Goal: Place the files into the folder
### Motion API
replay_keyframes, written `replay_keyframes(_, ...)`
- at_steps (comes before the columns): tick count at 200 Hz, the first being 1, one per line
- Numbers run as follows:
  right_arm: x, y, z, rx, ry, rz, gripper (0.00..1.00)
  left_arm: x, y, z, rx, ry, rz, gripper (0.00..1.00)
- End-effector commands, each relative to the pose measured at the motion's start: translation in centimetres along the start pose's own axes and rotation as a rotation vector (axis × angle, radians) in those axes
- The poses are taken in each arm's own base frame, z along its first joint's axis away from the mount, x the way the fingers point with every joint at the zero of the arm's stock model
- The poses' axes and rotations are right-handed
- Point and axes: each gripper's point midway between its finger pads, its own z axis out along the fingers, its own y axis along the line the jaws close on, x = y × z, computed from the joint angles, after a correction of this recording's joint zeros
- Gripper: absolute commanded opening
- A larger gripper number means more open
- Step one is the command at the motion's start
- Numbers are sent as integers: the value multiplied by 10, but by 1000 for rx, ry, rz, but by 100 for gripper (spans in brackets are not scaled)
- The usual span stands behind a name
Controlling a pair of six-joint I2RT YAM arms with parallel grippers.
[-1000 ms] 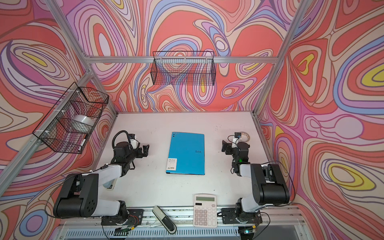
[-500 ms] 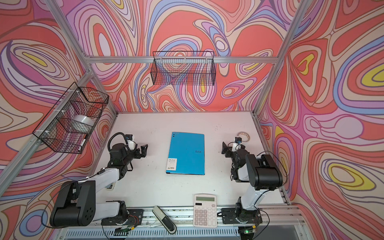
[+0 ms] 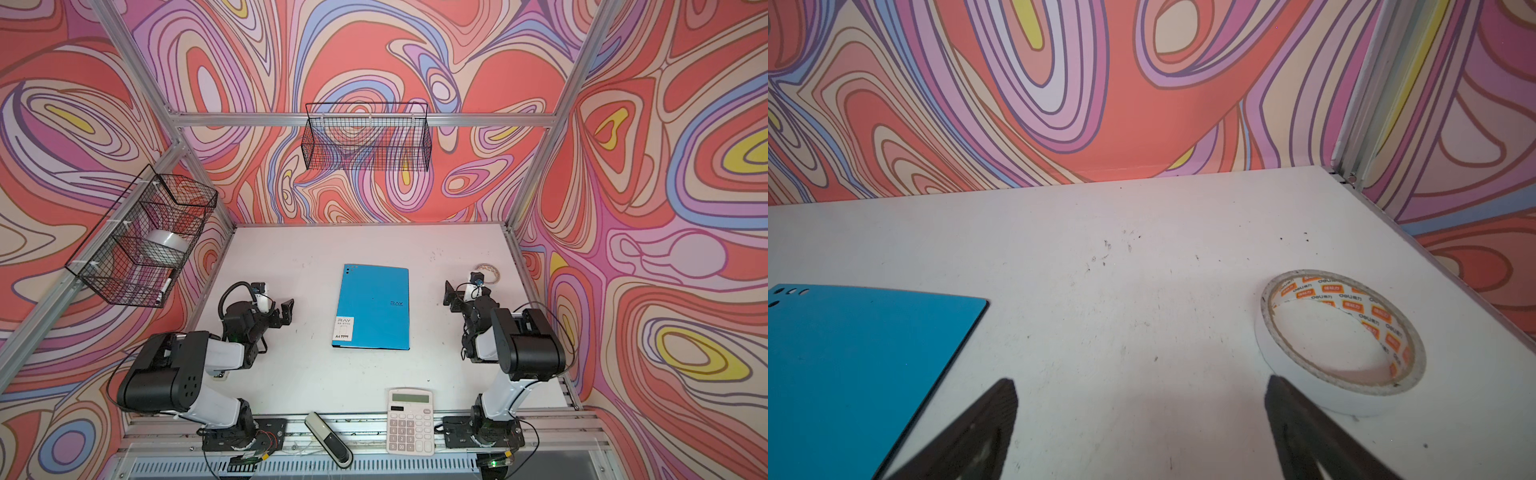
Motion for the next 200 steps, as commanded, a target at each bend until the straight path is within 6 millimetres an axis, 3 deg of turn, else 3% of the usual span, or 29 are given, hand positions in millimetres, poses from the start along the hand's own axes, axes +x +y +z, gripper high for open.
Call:
replay_keyframes(1,2,0,11,-11,44,2,98,-44,-3,0,20,-147,46,100)
replay_keyframes(21,7,4,24,-42,115,-7,98,-42,4,14,-5,-63,17,100)
replay_keyframes(200,6,8,23,-69,105,-20,98,-44,4,13,-11,-83,23,100)
